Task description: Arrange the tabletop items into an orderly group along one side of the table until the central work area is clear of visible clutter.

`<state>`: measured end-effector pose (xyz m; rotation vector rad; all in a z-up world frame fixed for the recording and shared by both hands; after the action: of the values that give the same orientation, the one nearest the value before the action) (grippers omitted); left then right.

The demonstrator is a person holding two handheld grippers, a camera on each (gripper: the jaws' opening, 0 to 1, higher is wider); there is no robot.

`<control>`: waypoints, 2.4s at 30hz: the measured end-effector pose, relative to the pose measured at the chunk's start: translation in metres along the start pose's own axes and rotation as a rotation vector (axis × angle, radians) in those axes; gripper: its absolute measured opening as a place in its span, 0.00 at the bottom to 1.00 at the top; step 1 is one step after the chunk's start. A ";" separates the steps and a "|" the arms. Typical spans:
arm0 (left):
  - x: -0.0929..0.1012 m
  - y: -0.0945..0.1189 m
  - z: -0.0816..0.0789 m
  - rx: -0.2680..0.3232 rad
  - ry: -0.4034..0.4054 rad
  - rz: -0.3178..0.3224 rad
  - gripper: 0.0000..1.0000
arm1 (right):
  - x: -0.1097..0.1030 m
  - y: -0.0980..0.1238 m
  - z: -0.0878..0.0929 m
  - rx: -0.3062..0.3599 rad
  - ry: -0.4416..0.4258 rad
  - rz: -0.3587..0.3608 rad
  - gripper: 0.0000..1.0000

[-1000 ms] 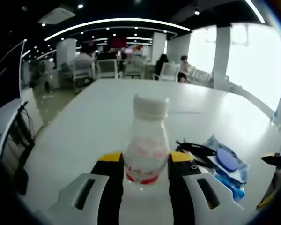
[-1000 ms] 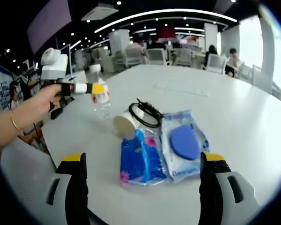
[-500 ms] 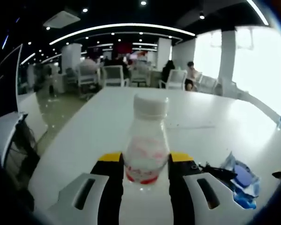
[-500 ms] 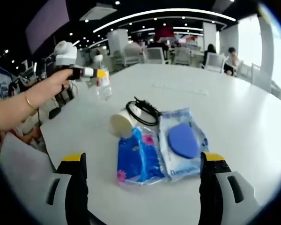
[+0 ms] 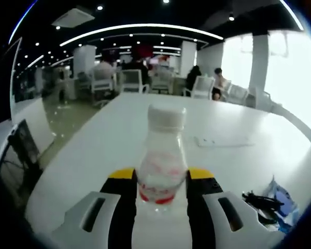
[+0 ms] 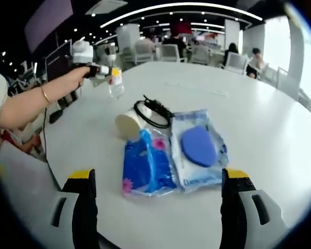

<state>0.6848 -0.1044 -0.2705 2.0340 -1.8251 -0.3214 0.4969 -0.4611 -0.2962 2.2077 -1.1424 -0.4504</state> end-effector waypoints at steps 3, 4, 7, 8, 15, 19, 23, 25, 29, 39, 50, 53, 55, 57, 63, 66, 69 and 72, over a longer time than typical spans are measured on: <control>-0.004 -0.008 -0.005 0.010 -0.018 -0.009 0.34 | 0.001 -0.001 0.004 -0.015 -0.003 0.000 1.00; -0.005 -0.009 -0.006 0.012 -0.023 -0.011 0.34 | 0.001 -0.001 0.004 -0.019 -0.003 0.001 1.00; -0.011 -0.013 -0.010 0.044 -0.050 -0.035 0.34 | 0.000 -0.002 0.006 -0.029 -0.001 -0.001 1.00; -0.011 -0.013 -0.010 0.045 -0.052 -0.035 0.34 | 0.000 -0.002 0.007 -0.032 0.003 -0.001 1.00; -0.018 -0.021 -0.010 0.053 -0.022 -0.075 0.34 | 0.001 -0.003 0.009 -0.050 0.022 0.005 1.00; -0.015 -0.025 -0.004 0.042 -0.039 -0.081 0.33 | 0.002 -0.003 0.011 -0.060 0.017 0.001 1.00; -0.009 -0.025 -0.002 0.061 -0.053 -0.084 0.34 | 0.003 -0.004 0.012 -0.070 0.033 0.004 1.00; -0.007 -0.025 -0.003 0.060 -0.051 -0.084 0.34 | 0.004 -0.004 0.013 -0.075 0.036 0.005 1.00; -0.008 -0.025 -0.002 0.061 -0.034 -0.097 0.34 | 0.006 -0.003 0.015 -0.089 0.042 0.012 1.00; -0.008 -0.024 0.001 0.076 0.012 -0.121 0.35 | 0.007 -0.002 0.015 -0.099 0.068 0.025 0.99; -0.011 -0.022 0.004 0.081 -0.031 -0.121 0.40 | 0.004 -0.001 0.015 -0.109 0.084 0.026 1.00; -0.014 -0.022 0.004 0.071 -0.042 -0.123 0.48 | 0.005 0.002 0.008 -0.067 0.048 0.019 1.00; -0.016 -0.022 0.003 0.069 -0.041 -0.117 0.53 | 0.004 0.003 0.005 -0.043 0.019 0.003 1.00; -0.017 -0.020 0.002 0.064 -0.036 -0.097 0.56 | 0.004 0.004 0.004 -0.035 0.003 -0.003 1.00; -0.016 -0.006 -0.003 0.124 -0.080 -0.029 0.70 | 0.003 0.004 0.001 -0.027 0.010 0.002 1.00; -0.011 0.001 0.001 0.121 -0.113 0.004 0.74 | 0.002 0.005 -0.001 -0.011 -0.002 -0.013 1.00; -0.006 0.008 0.004 0.124 -0.160 0.048 0.82 | 0.000 0.007 -0.007 0.021 -0.008 -0.022 0.99; -0.001 0.015 0.008 0.119 -0.194 0.083 0.91 | -0.002 0.008 -0.013 0.054 -0.012 -0.034 0.99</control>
<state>0.6680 -0.1058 -0.2714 2.0607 -2.0842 -0.4083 0.4981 -0.4579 -0.2812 2.2767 -1.1372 -0.4532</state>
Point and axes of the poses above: the point that each gripper's makers call its tool centre point, and the gripper's own axes: y roughly backward along the fingers, x roughly to its right, z roughly out of its underside, the point moved 4 cm from there along y, roughly backward along the fingers, and after that the axes turned 1 degree about z, right-handed, at the moved point
